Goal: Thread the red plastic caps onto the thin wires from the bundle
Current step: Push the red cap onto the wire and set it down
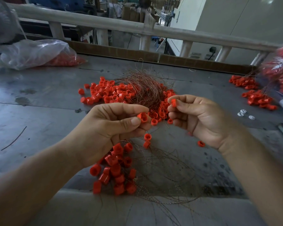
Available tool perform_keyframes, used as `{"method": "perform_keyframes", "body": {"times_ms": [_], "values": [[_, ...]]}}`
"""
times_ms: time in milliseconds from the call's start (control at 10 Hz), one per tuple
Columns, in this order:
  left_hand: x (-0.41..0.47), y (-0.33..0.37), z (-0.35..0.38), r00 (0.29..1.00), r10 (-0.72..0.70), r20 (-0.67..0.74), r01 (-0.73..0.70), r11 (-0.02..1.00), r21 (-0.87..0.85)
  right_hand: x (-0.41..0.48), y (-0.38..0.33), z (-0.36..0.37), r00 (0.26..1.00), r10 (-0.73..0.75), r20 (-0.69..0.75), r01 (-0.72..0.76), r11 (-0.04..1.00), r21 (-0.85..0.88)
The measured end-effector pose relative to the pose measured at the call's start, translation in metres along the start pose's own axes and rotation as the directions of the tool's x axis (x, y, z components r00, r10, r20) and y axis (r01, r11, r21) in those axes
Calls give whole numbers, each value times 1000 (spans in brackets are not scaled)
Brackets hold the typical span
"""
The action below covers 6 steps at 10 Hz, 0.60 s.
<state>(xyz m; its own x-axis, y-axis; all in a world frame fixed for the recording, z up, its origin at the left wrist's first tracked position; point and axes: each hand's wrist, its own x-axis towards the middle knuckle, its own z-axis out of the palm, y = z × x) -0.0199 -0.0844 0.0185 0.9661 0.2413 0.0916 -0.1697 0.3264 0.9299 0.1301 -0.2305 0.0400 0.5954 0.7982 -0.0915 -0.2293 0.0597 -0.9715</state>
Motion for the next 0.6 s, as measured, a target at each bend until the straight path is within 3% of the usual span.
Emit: {"method": "perform_keyframes", "body": {"times_ms": [600], "values": [[1, 0, 3, 1000, 4, -12, -4, 1000, 26, -9, 8, 15, 994, -64, 90, 70, 996, -56]]}}
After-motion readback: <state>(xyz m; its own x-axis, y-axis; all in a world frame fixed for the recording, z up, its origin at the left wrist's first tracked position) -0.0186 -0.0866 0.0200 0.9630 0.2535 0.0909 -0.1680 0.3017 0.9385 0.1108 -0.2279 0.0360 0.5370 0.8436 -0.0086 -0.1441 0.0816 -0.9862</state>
